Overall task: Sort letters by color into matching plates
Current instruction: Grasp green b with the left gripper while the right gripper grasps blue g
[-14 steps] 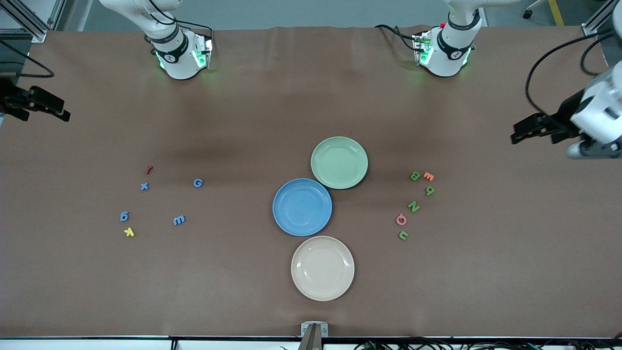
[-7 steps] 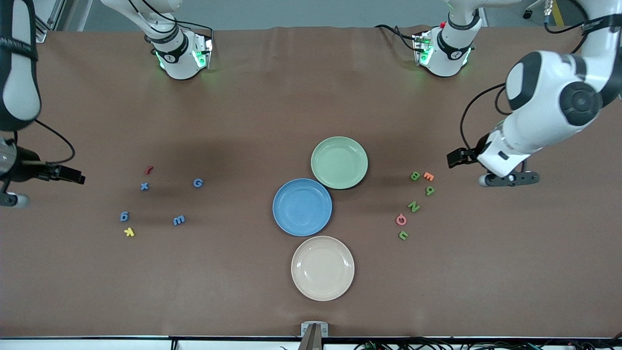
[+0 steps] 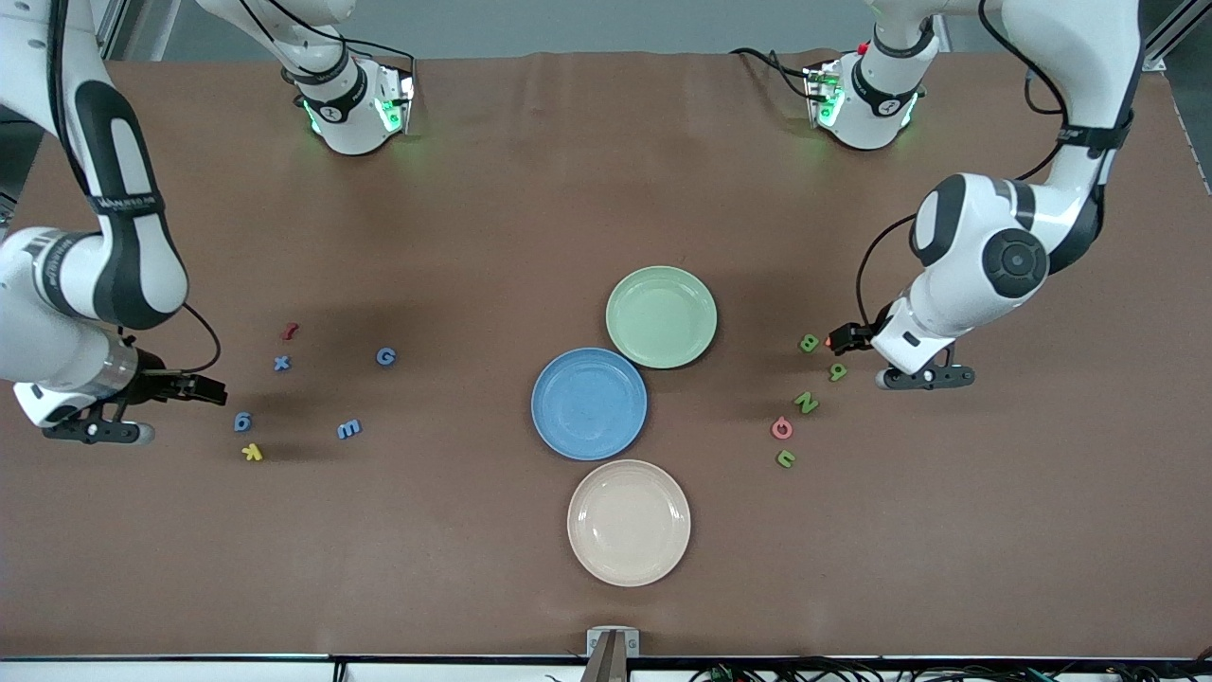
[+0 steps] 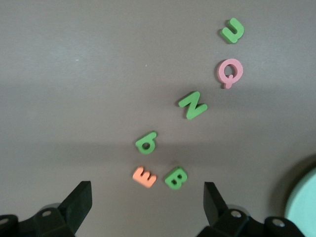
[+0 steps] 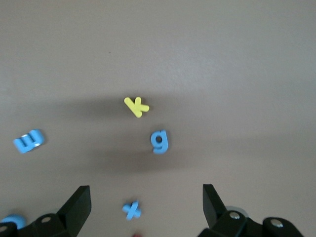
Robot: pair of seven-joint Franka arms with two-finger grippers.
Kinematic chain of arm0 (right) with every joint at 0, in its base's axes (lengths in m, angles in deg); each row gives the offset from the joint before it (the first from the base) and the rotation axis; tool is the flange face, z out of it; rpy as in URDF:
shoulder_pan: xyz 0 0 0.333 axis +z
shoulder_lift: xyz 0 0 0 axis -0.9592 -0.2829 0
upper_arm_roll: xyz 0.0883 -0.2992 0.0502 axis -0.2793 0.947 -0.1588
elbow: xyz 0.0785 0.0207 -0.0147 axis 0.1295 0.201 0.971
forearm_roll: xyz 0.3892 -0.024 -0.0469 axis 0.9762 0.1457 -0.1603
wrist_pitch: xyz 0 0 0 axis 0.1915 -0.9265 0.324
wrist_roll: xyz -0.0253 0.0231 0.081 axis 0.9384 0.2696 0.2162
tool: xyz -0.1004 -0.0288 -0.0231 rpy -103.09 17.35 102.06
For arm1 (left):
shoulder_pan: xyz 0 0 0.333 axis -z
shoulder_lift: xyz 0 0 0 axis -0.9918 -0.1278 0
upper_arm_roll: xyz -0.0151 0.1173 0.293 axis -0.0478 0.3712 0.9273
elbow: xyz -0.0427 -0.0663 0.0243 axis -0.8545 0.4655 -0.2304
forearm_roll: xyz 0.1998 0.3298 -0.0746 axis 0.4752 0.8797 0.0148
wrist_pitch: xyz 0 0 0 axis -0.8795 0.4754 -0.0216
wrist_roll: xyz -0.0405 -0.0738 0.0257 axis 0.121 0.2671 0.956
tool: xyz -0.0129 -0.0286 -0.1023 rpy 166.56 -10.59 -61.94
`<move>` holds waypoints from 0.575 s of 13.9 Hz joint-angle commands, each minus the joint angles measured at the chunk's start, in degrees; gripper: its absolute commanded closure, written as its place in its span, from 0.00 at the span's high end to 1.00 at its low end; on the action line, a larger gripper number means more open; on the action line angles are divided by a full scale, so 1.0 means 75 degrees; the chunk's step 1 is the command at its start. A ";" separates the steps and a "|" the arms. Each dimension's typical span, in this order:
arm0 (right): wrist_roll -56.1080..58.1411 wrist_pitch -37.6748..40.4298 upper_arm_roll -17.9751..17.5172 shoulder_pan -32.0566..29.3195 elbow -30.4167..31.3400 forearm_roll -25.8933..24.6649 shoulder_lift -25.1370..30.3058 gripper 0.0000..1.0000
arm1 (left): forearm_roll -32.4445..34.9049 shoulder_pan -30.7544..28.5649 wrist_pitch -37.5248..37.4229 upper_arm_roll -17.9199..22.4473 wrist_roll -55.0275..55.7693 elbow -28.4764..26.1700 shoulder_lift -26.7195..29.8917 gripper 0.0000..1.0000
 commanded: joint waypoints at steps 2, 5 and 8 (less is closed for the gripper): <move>0.0832 -0.0673 -0.0094 -0.0289 0.0002 0.0143 -0.0555 1.00 | 0.0717 0.0070 0.0924 0.0012 0.0240 -0.0216 -0.0480 0.99; 0.0844 -0.1899 -0.0106 -0.0313 0.0656 0.0143 -0.0732 1.00 | 0.1012 0.0128 0.1404 0.0011 0.0651 -0.0193 -0.0901 0.99; 0.0832 -0.2151 -0.0176 -0.0325 0.0670 0.0166 -0.1048 0.98 | 0.1338 0.0235 0.1710 0.0023 0.0874 -0.0158 -0.1265 0.98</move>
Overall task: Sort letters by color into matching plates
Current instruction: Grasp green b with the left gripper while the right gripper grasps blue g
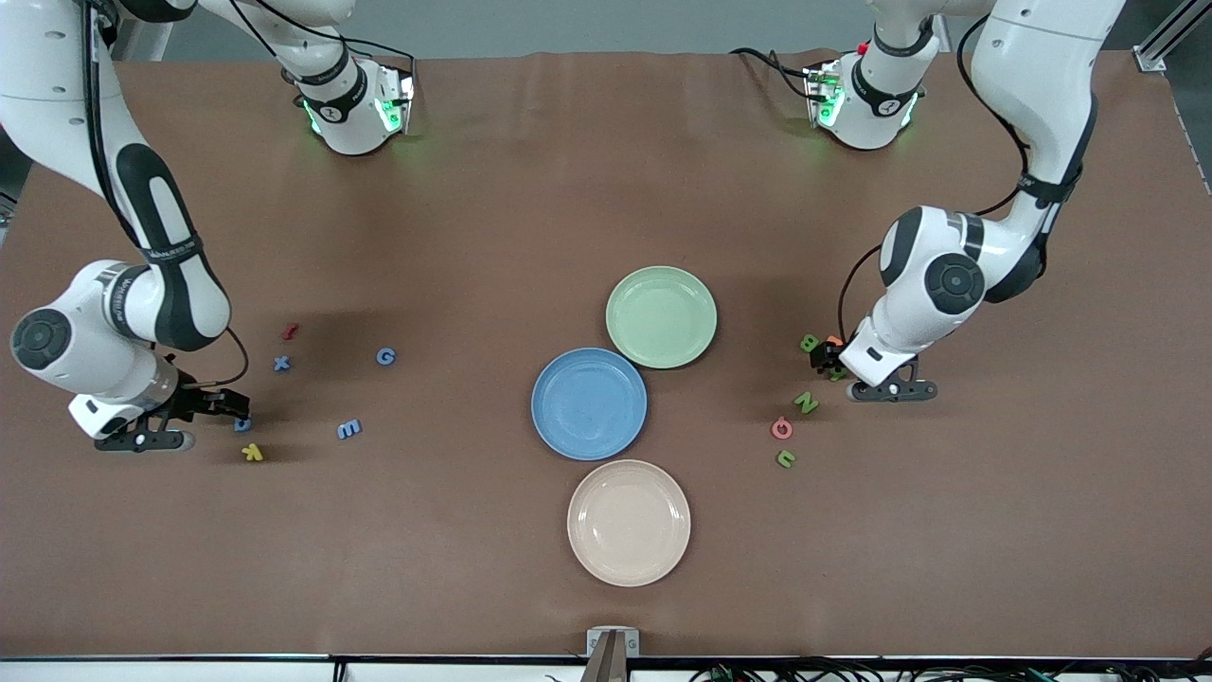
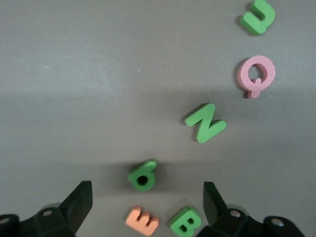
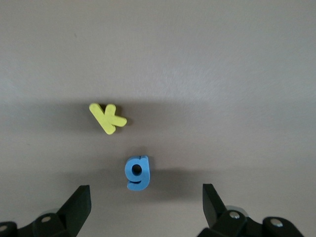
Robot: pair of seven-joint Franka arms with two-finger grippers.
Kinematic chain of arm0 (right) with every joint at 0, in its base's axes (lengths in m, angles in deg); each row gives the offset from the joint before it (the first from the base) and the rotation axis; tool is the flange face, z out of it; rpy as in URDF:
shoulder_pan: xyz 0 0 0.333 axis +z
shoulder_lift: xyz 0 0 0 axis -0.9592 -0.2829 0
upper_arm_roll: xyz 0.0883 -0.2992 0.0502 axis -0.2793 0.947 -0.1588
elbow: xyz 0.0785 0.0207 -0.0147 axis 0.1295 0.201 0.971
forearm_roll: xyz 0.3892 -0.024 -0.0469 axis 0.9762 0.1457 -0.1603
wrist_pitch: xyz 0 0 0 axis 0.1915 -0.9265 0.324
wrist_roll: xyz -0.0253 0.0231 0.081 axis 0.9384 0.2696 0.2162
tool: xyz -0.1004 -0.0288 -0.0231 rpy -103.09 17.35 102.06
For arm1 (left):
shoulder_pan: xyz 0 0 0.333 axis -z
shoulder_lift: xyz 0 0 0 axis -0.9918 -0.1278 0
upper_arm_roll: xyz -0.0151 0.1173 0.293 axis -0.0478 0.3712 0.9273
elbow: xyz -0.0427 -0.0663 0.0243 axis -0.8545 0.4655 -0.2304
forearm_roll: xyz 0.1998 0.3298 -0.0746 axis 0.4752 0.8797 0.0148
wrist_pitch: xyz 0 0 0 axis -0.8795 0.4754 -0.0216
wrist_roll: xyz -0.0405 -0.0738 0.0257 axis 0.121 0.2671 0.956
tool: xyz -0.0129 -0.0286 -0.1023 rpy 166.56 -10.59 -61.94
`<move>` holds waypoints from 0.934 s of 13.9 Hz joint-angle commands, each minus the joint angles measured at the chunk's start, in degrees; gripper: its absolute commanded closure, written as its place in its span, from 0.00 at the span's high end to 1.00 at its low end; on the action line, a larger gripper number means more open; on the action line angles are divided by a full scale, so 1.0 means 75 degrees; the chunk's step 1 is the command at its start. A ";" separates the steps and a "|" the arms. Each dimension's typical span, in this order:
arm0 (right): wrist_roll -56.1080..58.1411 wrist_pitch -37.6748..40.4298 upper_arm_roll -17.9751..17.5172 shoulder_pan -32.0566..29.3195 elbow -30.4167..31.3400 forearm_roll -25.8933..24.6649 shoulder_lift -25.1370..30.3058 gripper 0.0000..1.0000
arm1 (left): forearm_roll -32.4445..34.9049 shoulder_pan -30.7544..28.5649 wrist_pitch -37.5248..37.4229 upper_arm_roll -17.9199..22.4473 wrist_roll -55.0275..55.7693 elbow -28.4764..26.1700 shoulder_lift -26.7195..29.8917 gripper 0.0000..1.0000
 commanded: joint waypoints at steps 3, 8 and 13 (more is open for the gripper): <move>0.0192 -0.0260 -0.0184 -0.0120 0.0073 0.0165 -0.0165 0.75 | 0.0691 0.0000 0.0296 0.0036 0.0369 0.0051 -0.0368 0.94; 0.0192 -0.0413 -0.0184 -0.0120 0.0061 0.0165 -0.0282 0.56 | 0.0692 -0.0012 0.0566 0.0072 0.0427 0.0040 -0.0626 0.83; 0.0192 -0.0472 -0.0231 -0.0155 0.0014 0.0328 -0.0434 0.56 | 0.0692 -0.0023 0.0555 0.0095 0.0427 0.0005 -0.0662 0.67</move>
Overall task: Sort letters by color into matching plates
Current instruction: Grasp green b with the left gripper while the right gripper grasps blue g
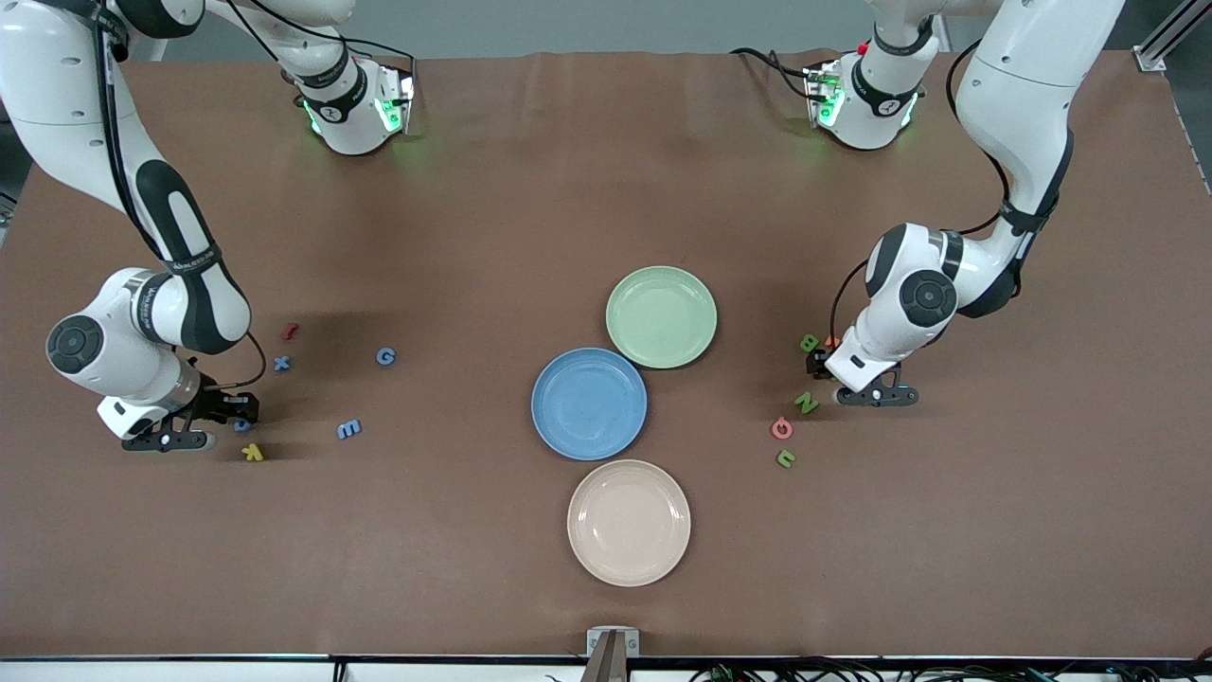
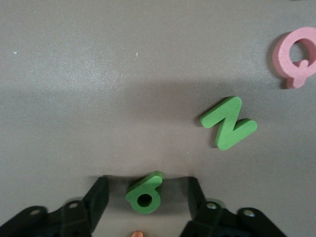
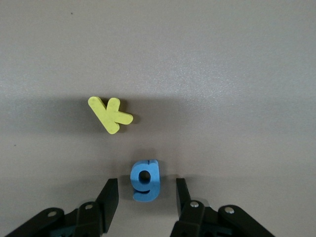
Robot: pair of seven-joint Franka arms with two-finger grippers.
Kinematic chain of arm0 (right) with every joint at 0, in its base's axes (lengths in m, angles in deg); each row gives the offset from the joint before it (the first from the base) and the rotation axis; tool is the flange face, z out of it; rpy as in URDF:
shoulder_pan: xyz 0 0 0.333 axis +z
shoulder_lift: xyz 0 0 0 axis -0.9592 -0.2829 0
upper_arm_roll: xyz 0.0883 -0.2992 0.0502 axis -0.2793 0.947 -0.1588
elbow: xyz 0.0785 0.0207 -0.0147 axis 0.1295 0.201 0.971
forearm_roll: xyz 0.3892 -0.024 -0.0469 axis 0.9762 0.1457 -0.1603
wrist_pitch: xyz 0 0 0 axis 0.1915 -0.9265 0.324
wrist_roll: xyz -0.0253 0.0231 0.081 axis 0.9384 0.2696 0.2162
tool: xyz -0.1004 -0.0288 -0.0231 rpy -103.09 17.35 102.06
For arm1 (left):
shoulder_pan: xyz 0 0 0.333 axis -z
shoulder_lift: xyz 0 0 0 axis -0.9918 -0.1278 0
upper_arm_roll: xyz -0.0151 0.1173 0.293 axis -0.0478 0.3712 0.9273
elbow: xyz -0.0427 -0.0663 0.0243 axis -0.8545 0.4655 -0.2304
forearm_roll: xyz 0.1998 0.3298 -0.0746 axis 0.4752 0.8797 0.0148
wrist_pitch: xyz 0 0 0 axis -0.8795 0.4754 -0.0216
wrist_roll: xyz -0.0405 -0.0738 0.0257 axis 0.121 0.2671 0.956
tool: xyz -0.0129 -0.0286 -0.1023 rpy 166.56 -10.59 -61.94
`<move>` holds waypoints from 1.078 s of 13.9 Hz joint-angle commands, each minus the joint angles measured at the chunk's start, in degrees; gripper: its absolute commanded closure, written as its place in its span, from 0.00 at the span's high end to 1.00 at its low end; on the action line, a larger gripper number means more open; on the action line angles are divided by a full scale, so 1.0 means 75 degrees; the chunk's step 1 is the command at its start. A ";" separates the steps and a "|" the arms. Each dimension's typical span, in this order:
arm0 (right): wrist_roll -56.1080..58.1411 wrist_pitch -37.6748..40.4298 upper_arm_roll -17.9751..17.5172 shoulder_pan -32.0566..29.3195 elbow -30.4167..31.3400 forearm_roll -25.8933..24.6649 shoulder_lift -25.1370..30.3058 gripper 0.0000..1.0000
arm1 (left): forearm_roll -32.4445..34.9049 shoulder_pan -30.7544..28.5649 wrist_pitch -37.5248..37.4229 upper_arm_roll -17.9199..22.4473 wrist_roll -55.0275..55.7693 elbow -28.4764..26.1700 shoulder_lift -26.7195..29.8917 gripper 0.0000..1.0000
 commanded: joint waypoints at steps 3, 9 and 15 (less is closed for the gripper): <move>0.0191 -0.0104 -0.0148 -0.0155 -0.0063 0.0290 -0.0160 0.53 | 0.0199 -0.0016 0.0077 0.0009 0.0199 0.0000 -0.0027 0.53; 0.0180 -0.0093 -0.0136 -0.0132 -0.0122 0.0290 -0.0160 0.09 | 0.0211 -0.0027 0.0018 -0.0003 0.0246 0.0012 0.0019 0.29; 0.0040 0.1168 -0.0148 0.0079 -0.0682 0.0301 0.0365 0.00 | 0.0188 0.0031 -0.1080 -0.0084 0.0409 0.0339 0.0674 0.27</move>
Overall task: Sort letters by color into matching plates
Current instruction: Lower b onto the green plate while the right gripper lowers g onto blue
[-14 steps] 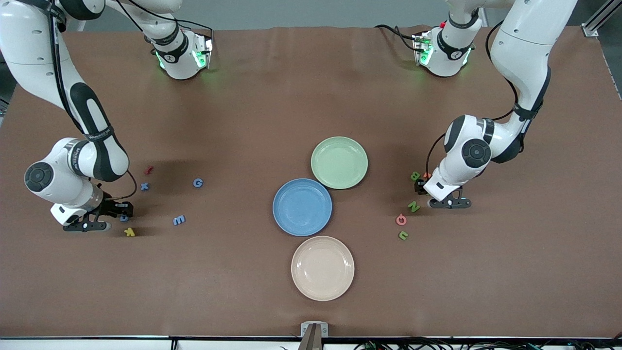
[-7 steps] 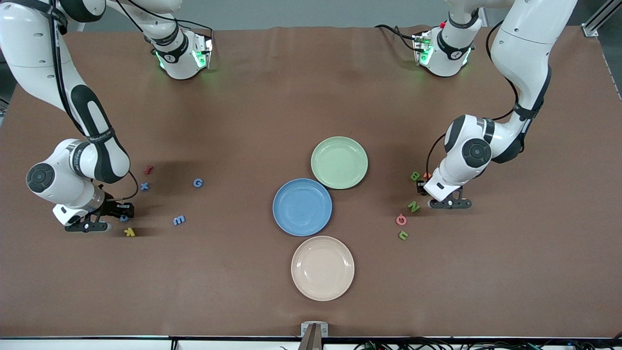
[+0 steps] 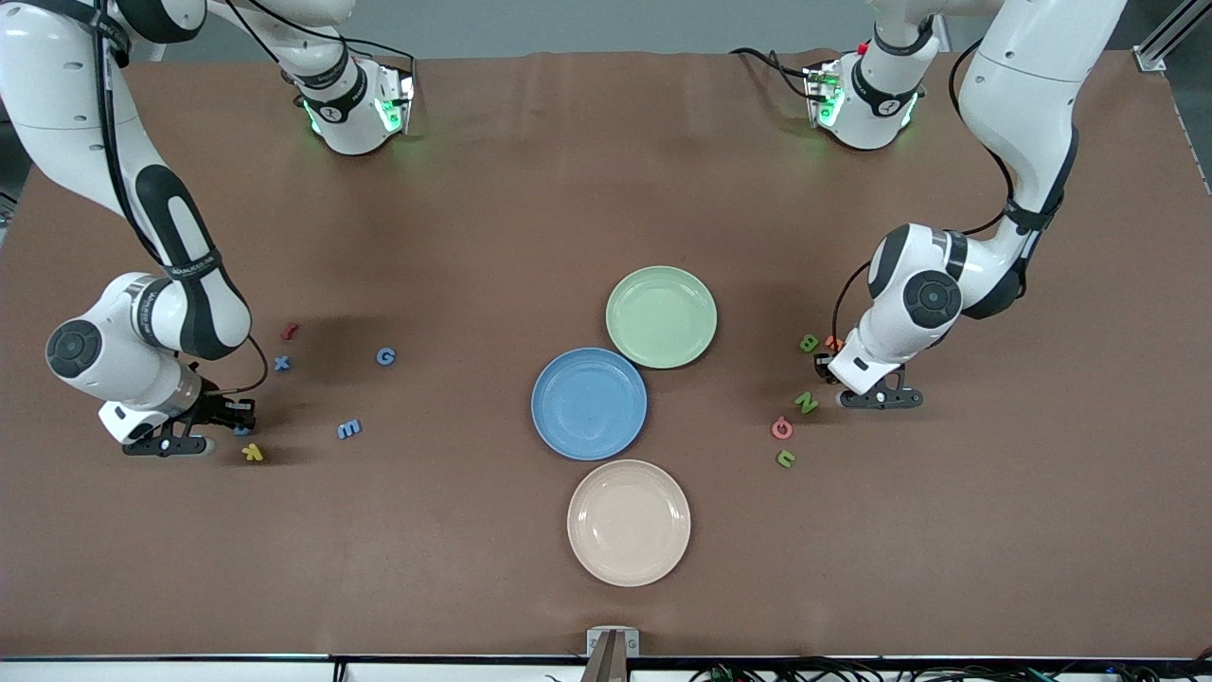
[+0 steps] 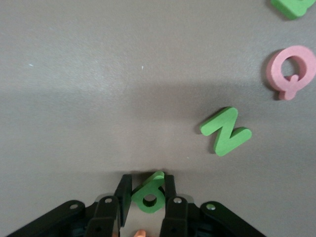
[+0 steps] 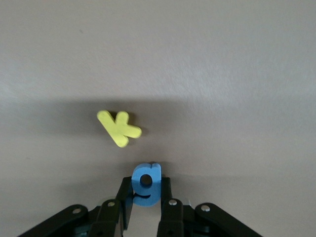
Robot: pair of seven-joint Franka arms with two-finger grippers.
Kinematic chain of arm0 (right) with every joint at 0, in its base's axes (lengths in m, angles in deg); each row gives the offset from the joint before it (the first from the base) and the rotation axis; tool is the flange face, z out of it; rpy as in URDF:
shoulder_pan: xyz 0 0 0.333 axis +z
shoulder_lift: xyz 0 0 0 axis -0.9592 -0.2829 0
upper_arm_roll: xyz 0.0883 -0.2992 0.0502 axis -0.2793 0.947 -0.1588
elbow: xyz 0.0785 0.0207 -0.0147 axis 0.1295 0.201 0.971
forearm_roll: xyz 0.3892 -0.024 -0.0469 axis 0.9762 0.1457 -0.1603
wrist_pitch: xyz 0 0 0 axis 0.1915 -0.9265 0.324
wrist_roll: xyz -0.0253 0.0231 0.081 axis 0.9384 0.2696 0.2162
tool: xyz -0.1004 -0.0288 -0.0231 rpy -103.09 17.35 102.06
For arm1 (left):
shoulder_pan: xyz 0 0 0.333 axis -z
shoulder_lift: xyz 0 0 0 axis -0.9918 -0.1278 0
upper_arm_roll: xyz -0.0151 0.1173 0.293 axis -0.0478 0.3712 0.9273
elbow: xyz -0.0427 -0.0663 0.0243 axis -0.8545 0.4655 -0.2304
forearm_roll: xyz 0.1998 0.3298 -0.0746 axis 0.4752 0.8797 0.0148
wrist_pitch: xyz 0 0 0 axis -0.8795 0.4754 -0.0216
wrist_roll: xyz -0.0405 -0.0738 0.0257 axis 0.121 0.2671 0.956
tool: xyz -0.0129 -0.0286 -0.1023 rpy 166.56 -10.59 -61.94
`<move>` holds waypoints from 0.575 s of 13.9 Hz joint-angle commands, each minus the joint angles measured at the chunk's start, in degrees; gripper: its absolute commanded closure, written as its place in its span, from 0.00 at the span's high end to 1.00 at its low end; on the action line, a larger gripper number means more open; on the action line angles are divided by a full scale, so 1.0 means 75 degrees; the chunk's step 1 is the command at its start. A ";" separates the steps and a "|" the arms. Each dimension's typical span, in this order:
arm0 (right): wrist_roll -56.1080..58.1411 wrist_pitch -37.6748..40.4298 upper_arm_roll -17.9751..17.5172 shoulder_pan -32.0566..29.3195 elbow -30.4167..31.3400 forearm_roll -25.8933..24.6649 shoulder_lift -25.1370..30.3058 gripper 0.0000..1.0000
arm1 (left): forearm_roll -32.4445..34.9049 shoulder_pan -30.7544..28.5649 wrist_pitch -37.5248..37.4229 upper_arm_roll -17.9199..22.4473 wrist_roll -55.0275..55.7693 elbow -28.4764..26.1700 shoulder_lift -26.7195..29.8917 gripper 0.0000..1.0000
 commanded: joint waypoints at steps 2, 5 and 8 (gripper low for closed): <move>-0.0785 0.2204 -0.0066 0.0337 -0.0815 0.0169 0.0726 0.00 | 0.0176 0.0065 -0.1170 -0.0476 0.0915 0.0262 0.0737 0.27; -0.2634 0.3135 -0.0066 0.1202 -0.1005 0.0180 0.1218 0.00 | 0.0175 0.0077 -0.1815 -0.1274 0.2133 0.0601 0.0738 0.27; -0.4803 0.3371 -0.0113 0.2432 -0.1028 0.0776 0.1478 0.00 | 0.0175 0.0403 -0.1863 -0.1849 0.3422 0.0801 0.0586 0.27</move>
